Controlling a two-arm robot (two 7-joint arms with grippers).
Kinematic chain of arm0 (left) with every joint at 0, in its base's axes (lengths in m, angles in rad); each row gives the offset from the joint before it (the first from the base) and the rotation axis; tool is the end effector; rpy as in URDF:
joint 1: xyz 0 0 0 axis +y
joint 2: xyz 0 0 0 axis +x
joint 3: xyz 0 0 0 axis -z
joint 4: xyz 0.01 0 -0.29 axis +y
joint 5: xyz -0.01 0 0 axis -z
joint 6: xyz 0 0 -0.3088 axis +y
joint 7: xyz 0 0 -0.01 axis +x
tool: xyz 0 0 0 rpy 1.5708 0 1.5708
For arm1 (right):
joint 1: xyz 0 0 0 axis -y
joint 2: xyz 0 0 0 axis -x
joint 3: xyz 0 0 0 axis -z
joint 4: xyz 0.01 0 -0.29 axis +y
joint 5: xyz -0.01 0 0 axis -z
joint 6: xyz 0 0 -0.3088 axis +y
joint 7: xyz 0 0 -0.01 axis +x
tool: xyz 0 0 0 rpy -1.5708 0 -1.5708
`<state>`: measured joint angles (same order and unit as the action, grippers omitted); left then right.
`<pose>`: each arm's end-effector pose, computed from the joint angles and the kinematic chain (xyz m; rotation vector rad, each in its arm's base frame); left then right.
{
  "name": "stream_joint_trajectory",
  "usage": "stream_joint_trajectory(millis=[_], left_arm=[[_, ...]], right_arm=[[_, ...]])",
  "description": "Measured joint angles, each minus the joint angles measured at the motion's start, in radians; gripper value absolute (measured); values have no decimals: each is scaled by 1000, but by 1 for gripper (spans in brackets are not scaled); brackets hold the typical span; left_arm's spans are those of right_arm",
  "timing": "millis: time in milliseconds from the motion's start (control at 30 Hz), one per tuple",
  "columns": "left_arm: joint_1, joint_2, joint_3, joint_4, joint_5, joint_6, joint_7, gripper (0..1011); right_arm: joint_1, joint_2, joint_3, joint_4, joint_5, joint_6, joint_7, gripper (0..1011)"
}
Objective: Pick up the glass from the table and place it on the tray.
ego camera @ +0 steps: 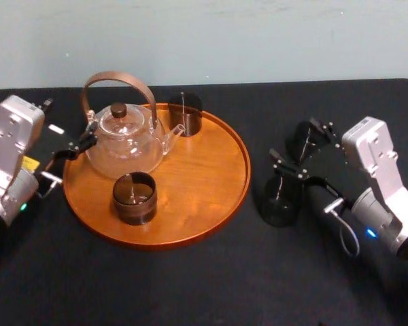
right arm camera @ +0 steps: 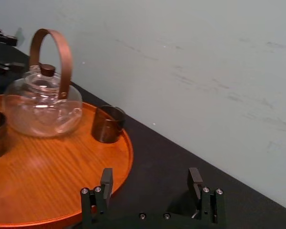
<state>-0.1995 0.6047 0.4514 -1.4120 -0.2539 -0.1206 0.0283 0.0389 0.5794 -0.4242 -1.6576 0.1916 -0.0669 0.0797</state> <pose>0.3581 0.0827 -0.3023 0.3044 -0.2851 1.2479 0.3108 -0.0357 -0.2894 -0.2569 -0.2689 -1.0427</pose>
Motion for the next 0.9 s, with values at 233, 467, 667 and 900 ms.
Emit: stream_joint_trajectory(millis=[233, 467, 667, 900], left_arm=[[0, 0, 0, 0, 0, 0, 0, 1001], [0, 0, 0, 0, 0, 0, 0, 1001], [0, 0, 0, 0, 0, 0, 0, 1001], [0, 0, 0, 0, 0, 0, 0, 1001]], right_arm=[[-42, -13, -2, -29, -8, 5, 17, 1002], [-95, -17, 11, -73, 0, 16, 29, 1002], [-137, -17, 23, -104, 4, 25, 42, 1002], [-166, -29, 41, -110, 8, 36, 51, 1002]])
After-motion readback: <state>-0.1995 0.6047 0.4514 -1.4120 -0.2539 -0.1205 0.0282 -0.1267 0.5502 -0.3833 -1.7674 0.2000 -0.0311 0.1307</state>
